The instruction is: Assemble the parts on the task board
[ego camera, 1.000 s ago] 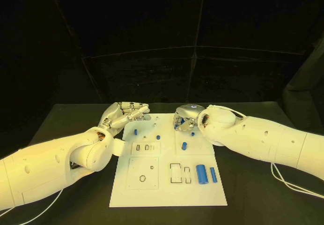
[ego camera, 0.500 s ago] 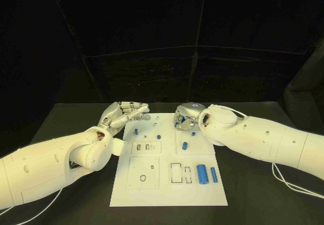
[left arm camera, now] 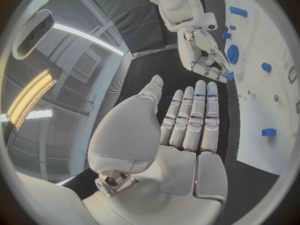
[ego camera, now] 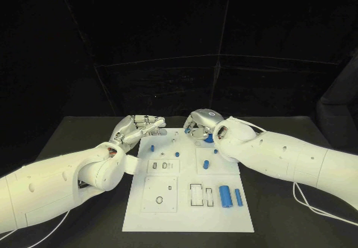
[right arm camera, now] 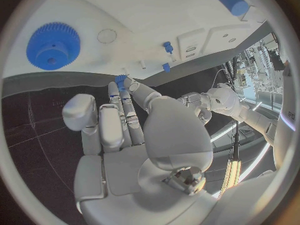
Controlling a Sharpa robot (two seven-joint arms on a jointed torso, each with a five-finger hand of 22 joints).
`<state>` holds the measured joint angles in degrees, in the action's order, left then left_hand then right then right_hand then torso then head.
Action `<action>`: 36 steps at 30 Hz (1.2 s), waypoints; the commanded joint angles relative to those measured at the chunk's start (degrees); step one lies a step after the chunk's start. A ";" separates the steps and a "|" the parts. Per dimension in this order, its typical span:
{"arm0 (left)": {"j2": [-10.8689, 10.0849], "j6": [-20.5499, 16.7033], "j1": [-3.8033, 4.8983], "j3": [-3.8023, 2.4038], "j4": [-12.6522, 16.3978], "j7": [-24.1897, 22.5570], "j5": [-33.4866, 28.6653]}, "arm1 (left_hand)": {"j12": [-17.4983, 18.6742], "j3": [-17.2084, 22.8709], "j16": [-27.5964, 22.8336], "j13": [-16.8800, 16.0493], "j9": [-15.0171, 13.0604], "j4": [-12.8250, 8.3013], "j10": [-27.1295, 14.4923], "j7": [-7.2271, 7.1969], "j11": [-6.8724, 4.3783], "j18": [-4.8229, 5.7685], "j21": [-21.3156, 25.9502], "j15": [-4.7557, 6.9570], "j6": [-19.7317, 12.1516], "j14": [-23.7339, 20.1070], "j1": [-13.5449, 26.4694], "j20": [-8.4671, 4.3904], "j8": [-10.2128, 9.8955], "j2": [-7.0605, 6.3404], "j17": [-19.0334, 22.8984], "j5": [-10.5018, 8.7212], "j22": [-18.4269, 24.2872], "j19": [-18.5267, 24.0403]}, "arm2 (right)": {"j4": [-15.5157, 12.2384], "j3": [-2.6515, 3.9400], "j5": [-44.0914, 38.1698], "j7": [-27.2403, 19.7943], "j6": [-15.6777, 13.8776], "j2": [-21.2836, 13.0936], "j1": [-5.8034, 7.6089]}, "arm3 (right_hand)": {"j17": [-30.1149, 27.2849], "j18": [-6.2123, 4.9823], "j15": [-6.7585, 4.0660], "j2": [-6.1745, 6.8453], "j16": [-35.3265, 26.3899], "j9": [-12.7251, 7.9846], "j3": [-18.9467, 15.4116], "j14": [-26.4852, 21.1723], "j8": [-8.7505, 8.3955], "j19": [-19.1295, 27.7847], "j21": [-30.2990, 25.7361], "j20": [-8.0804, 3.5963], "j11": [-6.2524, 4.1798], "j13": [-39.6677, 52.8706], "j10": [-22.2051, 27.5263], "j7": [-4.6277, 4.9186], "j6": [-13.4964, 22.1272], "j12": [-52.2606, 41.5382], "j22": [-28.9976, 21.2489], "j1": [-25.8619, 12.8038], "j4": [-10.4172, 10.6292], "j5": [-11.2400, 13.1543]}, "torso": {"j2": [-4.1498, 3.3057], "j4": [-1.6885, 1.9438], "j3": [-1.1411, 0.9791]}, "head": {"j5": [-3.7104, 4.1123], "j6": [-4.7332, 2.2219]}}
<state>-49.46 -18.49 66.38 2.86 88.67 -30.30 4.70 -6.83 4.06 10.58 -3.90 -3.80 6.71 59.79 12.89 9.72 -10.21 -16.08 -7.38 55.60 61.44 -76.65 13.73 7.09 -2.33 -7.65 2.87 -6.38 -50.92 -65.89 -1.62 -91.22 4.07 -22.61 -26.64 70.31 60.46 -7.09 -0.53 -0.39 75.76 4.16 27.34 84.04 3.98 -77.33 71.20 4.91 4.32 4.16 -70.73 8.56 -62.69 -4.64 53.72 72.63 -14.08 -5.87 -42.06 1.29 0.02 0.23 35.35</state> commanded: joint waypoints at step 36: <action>-0.26 0.54 0.76 -0.06 0.71 -0.77 -0.93 | 0.49 0.13 -0.40 0.08 0.04 -0.65 0.52 -0.04 0.07 -0.29 0.33 -0.02 0.47 0.36 -0.11 0.11 -0.35 0.31 -0.08 -0.10 0.17 -0.48 | 9.85 0.04 -0.80 0.39 0.84 8.79 0.21 | -0.22 0.55 0.34 1.69 0.39 -0.24 1.67 1.41 -0.39 0.06 0.68 0.62 0.64 -0.27 1.37 0.72 1.05 0.98 0.24 -0.68 0.54 -0.30 | -1.19 0.49 0.25 | -0.07 0.11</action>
<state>-49.70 -18.47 67.03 2.86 89.22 -30.35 3.90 -6.60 4.06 10.43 -3.91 -3.82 6.39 59.79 12.89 9.72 -10.20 -16.08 -7.38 55.60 61.44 -76.66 13.73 7.11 -2.33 -7.63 2.87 -6.30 -50.92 -56.04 -1.61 -90.87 3.45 -22.47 -17.97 70.36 60.30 -7.11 -0.53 0.77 75.99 4.00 28.65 84.04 3.97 -77.16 71.66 5.06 5.11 3.97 -69.84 9.28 -61.91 -3.98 54.03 71.90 -13.57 -5.87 -43.23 1.80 0.27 0.26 35.43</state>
